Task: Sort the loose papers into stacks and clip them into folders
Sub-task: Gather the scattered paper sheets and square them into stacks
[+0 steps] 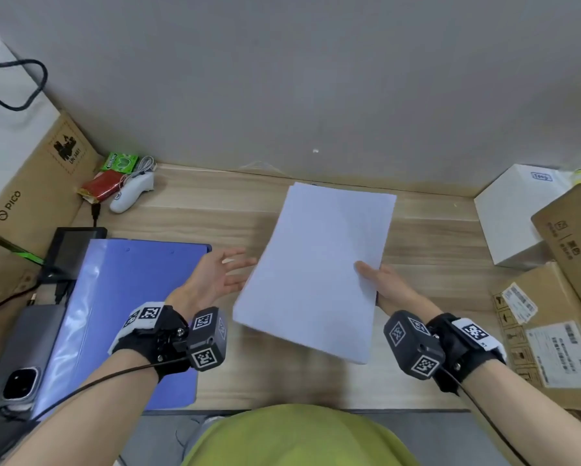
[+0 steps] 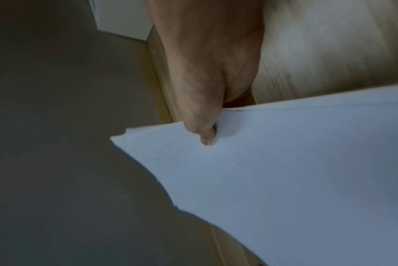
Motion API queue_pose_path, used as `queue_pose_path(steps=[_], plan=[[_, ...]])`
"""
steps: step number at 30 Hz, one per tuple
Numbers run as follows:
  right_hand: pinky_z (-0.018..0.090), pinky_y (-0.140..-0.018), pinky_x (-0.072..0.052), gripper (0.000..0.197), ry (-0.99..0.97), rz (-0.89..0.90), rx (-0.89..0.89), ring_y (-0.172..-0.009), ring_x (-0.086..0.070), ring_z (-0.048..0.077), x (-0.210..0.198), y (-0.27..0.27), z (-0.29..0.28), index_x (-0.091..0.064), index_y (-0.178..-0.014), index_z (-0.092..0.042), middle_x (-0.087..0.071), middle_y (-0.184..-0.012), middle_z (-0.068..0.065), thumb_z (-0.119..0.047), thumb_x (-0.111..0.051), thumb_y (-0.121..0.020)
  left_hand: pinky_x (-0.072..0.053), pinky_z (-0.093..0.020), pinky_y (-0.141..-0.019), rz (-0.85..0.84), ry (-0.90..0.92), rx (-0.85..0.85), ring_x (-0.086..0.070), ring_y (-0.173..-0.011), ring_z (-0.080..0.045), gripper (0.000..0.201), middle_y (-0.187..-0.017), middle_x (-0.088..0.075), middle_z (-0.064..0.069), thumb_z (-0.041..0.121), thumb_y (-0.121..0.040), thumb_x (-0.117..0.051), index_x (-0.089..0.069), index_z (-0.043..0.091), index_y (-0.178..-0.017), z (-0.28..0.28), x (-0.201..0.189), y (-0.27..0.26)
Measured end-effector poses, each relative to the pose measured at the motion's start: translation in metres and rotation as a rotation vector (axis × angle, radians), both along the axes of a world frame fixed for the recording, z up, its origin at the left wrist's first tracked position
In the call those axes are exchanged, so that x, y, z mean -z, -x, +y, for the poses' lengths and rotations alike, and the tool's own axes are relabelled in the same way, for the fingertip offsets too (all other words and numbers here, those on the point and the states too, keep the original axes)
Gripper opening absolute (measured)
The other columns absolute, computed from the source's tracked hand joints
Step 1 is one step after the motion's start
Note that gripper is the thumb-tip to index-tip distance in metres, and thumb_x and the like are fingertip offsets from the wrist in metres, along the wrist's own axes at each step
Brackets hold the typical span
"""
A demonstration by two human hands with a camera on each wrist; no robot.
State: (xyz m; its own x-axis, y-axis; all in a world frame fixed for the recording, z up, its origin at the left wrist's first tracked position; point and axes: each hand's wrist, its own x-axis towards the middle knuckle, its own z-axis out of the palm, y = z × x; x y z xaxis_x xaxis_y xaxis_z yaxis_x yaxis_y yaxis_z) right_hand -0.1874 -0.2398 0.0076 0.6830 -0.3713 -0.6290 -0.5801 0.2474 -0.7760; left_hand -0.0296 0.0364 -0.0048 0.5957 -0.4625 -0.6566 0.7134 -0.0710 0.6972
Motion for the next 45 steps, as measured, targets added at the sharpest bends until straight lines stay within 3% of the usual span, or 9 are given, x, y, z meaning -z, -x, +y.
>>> queue_pose_path(steps=[5, 9, 16, 27, 33, 37, 39, 42, 45], plan=[[0.046, -0.085, -0.052, 0.039, -0.198, -0.072, 0.357, -0.111, -0.061, 0.034, 0.005, -0.005, 0.006, -0.045, -0.134, -0.001, -0.059, -0.128, 0.017, -0.014, -0.048, -0.098, -0.058, -0.038, -0.077, 0.074, 0.079, -0.141, -0.069, -0.085, -0.032, 0.034, -0.129, -0.058, -0.008, 0.033, -0.097, -0.050, -0.047, 0.018, -0.128, 0.008, -0.002, 0.011], [0.036, -0.069, -0.056, 0.031, -0.260, -0.137, 0.434, -0.102, -0.064, 0.026, 0.007, -0.008, 0.044, -0.050, -0.129, -0.011, -0.064, -0.123, 0.008, -0.014, -0.045, -0.099, -0.054, -0.039, -0.089, 0.100, 0.046, 0.090, -0.067, -0.101, -0.028, 0.043, -0.121, -0.066, -0.003, 0.049, -0.090, -0.058, -0.057, 0.022, -0.123, -0.003, -0.004, 0.029], [0.038, -0.077, -0.057, 0.030, -0.397, -0.147, 0.576, -0.094, -0.066, 0.024, 0.013, 0.001, 0.091, -0.052, -0.127, -0.009, -0.065, -0.119, 0.010, -0.008, -0.047, -0.097, -0.056, -0.034, -0.081, 0.031, 0.068, 0.065, -0.066, -0.101, -0.021, 0.043, -0.122, -0.066, -0.008, 0.005, -0.084, -0.064, -0.054, 0.012, -0.126, -0.009, 0.012, 0.034], [0.031, -0.066, -0.061, 0.015, -0.425, -0.060, 0.753, -0.091, -0.066, 0.025, 0.036, 0.060, 0.082, -0.060, -0.104, -0.007, -0.072, -0.093, 0.010, -0.012, -0.060, -0.091, -0.050, -0.044, -0.093, -0.058, -0.078, 0.383, -0.062, -0.114, -0.028, 0.054, -0.126, -0.065, -0.008, -0.005, -0.074, -0.064, -0.056, 0.015, -0.124, 0.037, 0.035, -0.006], [0.032, -0.075, -0.059, 0.050, -0.356, 0.121, 0.574, -0.088, -0.071, 0.016, 0.048, 0.102, 0.041, -0.063, -0.121, -0.009, -0.072, -0.105, 0.002, -0.040, -0.066, -0.082, -0.052, -0.046, -0.095, 0.017, -0.008, 0.547, -0.064, -0.112, -0.029, 0.057, -0.126, -0.065, -0.011, 0.001, -0.068, -0.066, -0.057, 0.016, -0.122, 0.040, 0.036, -0.013], [0.036, -0.104, -0.036, 0.101, -0.090, 0.368, 0.163, -0.130, -0.047, 0.026, 0.033, 0.090, 0.027, -0.039, -0.144, -0.011, -0.049, -0.141, 0.004, -0.064, -0.073, -0.065, -0.053, -0.044, -0.093, 0.005, -0.042, 0.695, -0.066, -0.110, -0.026, 0.059, -0.120, -0.068, -0.006, 0.004, -0.072, -0.067, -0.053, 0.018, -0.127, 0.023, 0.035, -0.015], [0.027, -0.088, -0.040, 0.065, -0.058, 0.392, 0.116, -0.124, -0.050, 0.030, 0.026, 0.077, 0.026, -0.037, -0.141, -0.003, -0.052, -0.132, 0.008, -0.034, -0.062, -0.090, -0.051, -0.049, -0.096, -0.064, -0.136, 0.753, -0.065, -0.111, -0.025, 0.057, -0.121, -0.068, -0.001, 0.009, -0.076, -0.067, -0.053, 0.027, -0.129, 0.014, 0.038, -0.016], [0.013, -0.049, -0.047, 0.028, 0.003, 0.342, 0.086, -0.064, -0.069, 0.011, 0.025, 0.056, 0.023, -0.054, -0.120, 0.006, -0.062, -0.086, 0.002, -0.008, -0.053, -0.096, -0.055, -0.043, -0.091, -0.202, -0.330, 0.768, -0.067, -0.105, -0.020, 0.045, -0.116, -0.069, 0.003, 0.007, -0.086, -0.057, -0.055, 0.030, -0.125, -0.008, 0.030, -0.014], [0.019, -0.054, -0.051, 0.024, 0.095, 0.273, 0.171, -0.062, -0.065, 0.015, 0.030, 0.025, 0.006, -0.059, -0.117, 0.002, -0.066, -0.087, 0.007, -0.005, -0.052, -0.095, -0.054, -0.040, -0.090, -0.309, -0.375, 0.649, -0.065, -0.105, -0.022, 0.042, -0.117, -0.068, -0.002, 0.001, -0.085, -0.055, -0.058, 0.022, -0.122, -0.035, 0.015, -0.024]])
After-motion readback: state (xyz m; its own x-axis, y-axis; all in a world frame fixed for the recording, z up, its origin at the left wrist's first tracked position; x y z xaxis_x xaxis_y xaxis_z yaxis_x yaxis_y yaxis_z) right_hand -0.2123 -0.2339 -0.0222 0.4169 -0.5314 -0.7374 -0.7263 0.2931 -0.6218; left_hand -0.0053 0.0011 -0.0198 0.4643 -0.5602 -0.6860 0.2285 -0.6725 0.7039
